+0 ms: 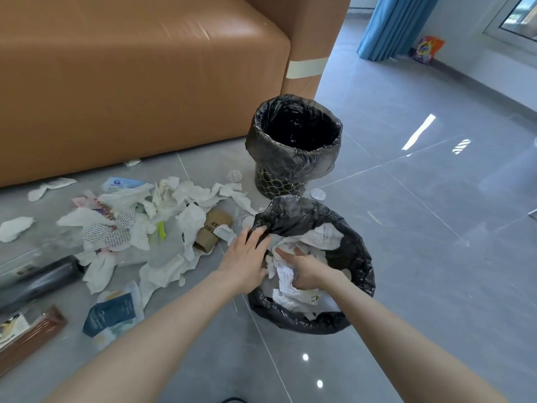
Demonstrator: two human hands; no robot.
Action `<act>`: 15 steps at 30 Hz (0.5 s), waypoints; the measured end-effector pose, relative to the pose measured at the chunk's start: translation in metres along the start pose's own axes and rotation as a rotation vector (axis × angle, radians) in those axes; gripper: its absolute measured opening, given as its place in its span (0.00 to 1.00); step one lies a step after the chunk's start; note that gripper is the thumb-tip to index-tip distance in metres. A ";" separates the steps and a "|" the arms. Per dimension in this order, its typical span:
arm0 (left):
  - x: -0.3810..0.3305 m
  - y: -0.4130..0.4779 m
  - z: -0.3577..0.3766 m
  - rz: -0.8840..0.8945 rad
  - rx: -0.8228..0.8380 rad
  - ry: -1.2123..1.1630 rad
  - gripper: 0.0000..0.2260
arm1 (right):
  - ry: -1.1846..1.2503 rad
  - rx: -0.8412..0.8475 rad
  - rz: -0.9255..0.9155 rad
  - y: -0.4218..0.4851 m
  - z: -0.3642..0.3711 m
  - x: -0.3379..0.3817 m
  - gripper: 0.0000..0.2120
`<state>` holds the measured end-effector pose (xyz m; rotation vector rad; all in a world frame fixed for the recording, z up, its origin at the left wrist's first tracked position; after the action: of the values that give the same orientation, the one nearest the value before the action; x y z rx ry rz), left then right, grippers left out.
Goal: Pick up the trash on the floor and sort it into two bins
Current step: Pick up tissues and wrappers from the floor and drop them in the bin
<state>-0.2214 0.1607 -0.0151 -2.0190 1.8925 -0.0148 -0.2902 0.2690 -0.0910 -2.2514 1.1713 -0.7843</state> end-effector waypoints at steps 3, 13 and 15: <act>0.002 0.000 0.000 0.014 -0.006 -0.039 0.34 | -0.050 0.010 -0.004 0.009 0.006 -0.002 0.38; 0.010 -0.004 0.005 0.009 -0.022 -0.231 0.34 | -0.073 0.018 0.055 0.025 0.026 -0.014 0.33; 0.010 -0.006 0.006 0.004 -0.019 -0.259 0.34 | -0.045 0.045 0.060 0.022 0.029 -0.013 0.34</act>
<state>-0.2133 0.1524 -0.0212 -1.9236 1.7401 0.2540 -0.2886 0.2732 -0.1294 -2.1757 1.1823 -0.7262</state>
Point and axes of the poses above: each hand's wrist, its own y-axis towards the middle knuckle, its own z-axis out of the palm, x = y × z, the point moved 9 cm from there along y, towards the middle knuckle, and after that the axes turned 5 degrees about y, right-handed, at the moved point
